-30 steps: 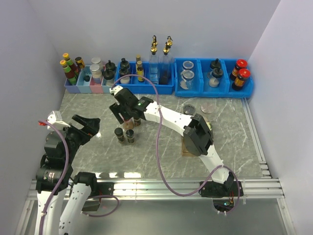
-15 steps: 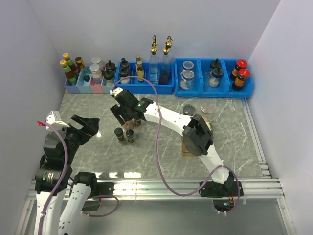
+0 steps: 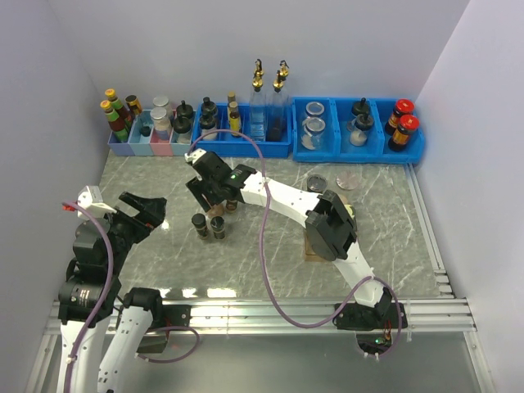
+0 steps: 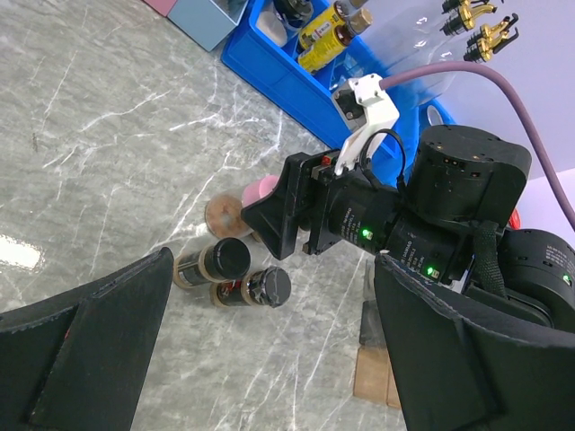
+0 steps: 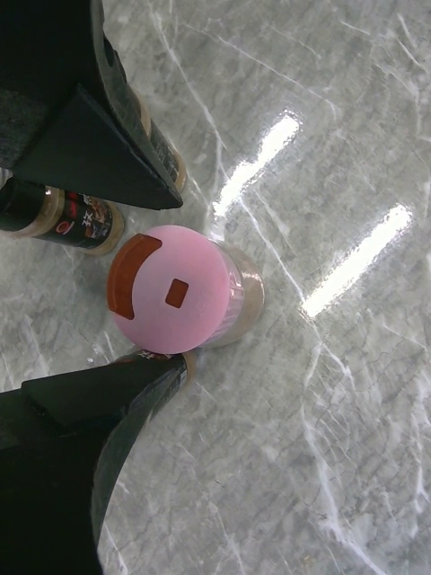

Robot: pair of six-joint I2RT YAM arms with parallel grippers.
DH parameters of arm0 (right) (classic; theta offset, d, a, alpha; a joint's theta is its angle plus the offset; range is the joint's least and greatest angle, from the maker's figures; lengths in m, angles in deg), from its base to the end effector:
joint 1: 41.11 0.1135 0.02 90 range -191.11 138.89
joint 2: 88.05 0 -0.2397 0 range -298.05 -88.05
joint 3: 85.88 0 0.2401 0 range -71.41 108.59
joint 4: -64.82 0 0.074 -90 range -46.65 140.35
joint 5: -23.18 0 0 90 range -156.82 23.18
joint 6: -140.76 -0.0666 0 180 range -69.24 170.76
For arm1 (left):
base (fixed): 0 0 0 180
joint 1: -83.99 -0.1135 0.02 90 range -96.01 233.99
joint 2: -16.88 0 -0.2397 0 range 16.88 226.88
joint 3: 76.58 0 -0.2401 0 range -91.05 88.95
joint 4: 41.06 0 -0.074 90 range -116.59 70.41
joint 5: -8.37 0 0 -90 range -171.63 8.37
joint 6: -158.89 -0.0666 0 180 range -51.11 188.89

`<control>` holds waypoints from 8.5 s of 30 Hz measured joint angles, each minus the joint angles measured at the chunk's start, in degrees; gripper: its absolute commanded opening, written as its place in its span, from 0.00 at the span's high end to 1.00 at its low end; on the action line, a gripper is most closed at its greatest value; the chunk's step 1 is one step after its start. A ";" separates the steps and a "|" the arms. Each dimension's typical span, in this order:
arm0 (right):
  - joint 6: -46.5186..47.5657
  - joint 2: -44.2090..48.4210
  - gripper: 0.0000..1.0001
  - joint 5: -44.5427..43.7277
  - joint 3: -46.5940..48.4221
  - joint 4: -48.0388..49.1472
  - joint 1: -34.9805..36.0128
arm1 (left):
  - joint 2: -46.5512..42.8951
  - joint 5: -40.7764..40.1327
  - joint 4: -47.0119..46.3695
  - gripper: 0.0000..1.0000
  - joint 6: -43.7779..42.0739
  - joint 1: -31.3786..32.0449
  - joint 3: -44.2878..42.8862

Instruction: Organize the condiment bottles

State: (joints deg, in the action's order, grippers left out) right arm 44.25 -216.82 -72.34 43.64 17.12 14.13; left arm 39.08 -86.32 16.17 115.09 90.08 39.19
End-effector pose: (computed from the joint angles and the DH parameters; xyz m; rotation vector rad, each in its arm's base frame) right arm 0.2937 0.4120 0.2010 -0.9570 2.2247 0.3899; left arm 0.1118 -0.0065 0.3280 -0.6969 1.7381 -0.5617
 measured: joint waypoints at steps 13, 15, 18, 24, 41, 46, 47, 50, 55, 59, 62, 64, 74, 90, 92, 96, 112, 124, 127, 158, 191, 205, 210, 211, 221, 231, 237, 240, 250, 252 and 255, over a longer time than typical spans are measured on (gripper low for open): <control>0.04 0.00 0.68 0.61 0.02 -0.13 0.09 | -0.37 -0.17 0.02 0.01 0.00 0.00 0.00; 0.11 0.00 0.76 0.44 0.02 -0.15 0.28 | -0.52 -0.22 0.04 0.01 0.00 0.00 0.00; 0.04 0.07 0.83 0.22 0.02 -0.13 0.70 | -1.14 -0.37 0.09 0.00 0.00 0.00 0.00; 0.00 1.57 0.97 -0.76 0.00 -0.07 1.38 | -1.20 -0.81 0.09 0.01 -0.07 0.00 -0.04; -3.02 29.51 1.00 -10.19 -12.37 7.63 1.51 | -0.44 -1.22 0.15 0.01 -0.31 0.33 -1.44; -5.49 39.82 1.00 -15.41 -19.78 9.09 1.49 | 0.24 -0.87 -0.07 0.01 -0.46 0.33 -1.86; -6.25 42.38 1.00 -16.59 -22.58 9.16 1.46 | 0.52 -0.66 -0.09 0.01 -0.46 0.33 -1.95; -8.87 49.53 1.00 -19.47 -30.36 7.50 0.92 | 1.29 0.17 -0.33 0.01 -0.50 0.39 -2.03; -13.70 60.08 1.00 -22.58 -41.44 2.84 -0.81 | 1.75 2.05 -1.81 0.01 -0.92 0.39 -2.03; -17.75 66.95 1.00 -23.52 -48.17 -1.03 -2.95 | 1.86 2.91 -3.21 0.01 -1.20 0.39 -1.92; -19.54 71.06 1.00 -22.62 -53.68 -2.45 -6.40 | 2.25 3.72 -4.39 0.01 -1.40 0.39 -1.27; -19.87 72.61 1.00 -21.31 -57.05 -3.23 -9.77 | 2.69 4.17 -5.05 0.01 -1.38 0.39 -0.72; -21.18 72.32 1.00 -17.29 -61.53 -4.44 -14.03 | 3.39 5.53 -5.64 0.01 -1.31 0.39 -0.07; -21.05 66.31 1.00 -17.35 -64.83 1.36 -18.21 | 2.75 5.51 -5.62 0.01 -1.27 0.39 0.98; -21.05 66.16 1.00 -17.18 -65.02 1.90 -18.91 | 2.75 5.51 -5.60 0.01 -1.29 0.39 0.98; -20.83 66.16 1.00 -16.68 -65.33 2.45 -19.85 | 2.75 5.49 -5.62 0.01 -1.31 0.39 1.01; -19.10 63.91 1.00 -15.91 -65.22 4.31 -22.43 | 2.75 5.49 -5.66 0.01 -1.31 0.39 1.97; -18.16 60.89 1.00 -15.78 -65.11 7.08 -23.80 | 2.75 5.49 -5.68 0.01 -1.29 0.39 2.47; -18.08 60.74 1.00 -15.76 -65.09 7.21 -24.02 | 2.75 5.46 -5.66 0.01 -1.29 0.39 2.49; -19.12 60.61 1.00 -12.20 -72.74 13.60 -24.26 | 2.27 5.53 -6.19 0.01 -0.42 0.39 3.93; -12.13 49.90 0.18 -5.18 -44.89 4.61 -6.80 | 2.27 5.51 -6.54 0.01 -0.17 0.39 4.33; -11.02 23.23 0.13 -2.10 -26.12 9.88 -4.50 | 1.33 5.51 -6.12 0.01 0.00 0.39 4.33; -10.99 17.70 0.09 -2.25 -22.03 9.77 -4.13 | 0.90 5.51 -5.57 0.01 -0.02 0.39 4.33; -10.99 16.72 0.09 -2.36 -21.33 9.66 -4.11 | 0.81 5.49 -5.40 0.01 -0.02 0.39 4.33; -10.99 9.33 0.19 -4.04 -15.65 7.76 -4.00 | 0.76 5.33 -5.11 0.01 -0.26 0.39 4.33; -12.72 6.08 0.83 -6.29 -11.43 4.33 -4.00 | 0.74 5.25 -4.74 0.01 -0.46 0.39 4.33; -13.64 10.32 1.00 -7.41 -16.59 3.96 -4.28 | 0.59 5.25 -4.76 0.01 -0.44 0.39 4.35; -14.03 16.70 1.00 -8.55 -21.05 1.75 -4.42 | 0.50 5.25 -4.79 0.01 -0.44 0.39 4.37; -17.81 53.40 1.00 -12.20 -39.45 -0.07 -5.20 | 0.55 5.25 -5.14 0.01 -0.44 0.39 4.37; -19.50 60.06 1.00 -13.40 -44.85 -2.29 -5.27 | 0.61 5.27 -5.38 0.01 -0.44 0.39 4.39; -22.58 68.00 1.00 -15.45 -52.46 -6.45 -5.49 | 1.20 5.29 -5.77 0.01 -0.44 0.39 4.42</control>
State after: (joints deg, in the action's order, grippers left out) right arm 21.68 -148.82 -87.79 -8.82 10.67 8.65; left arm 40.28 -81.03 10.40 114.65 90.47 43.61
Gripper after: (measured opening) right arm 0.512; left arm 0.994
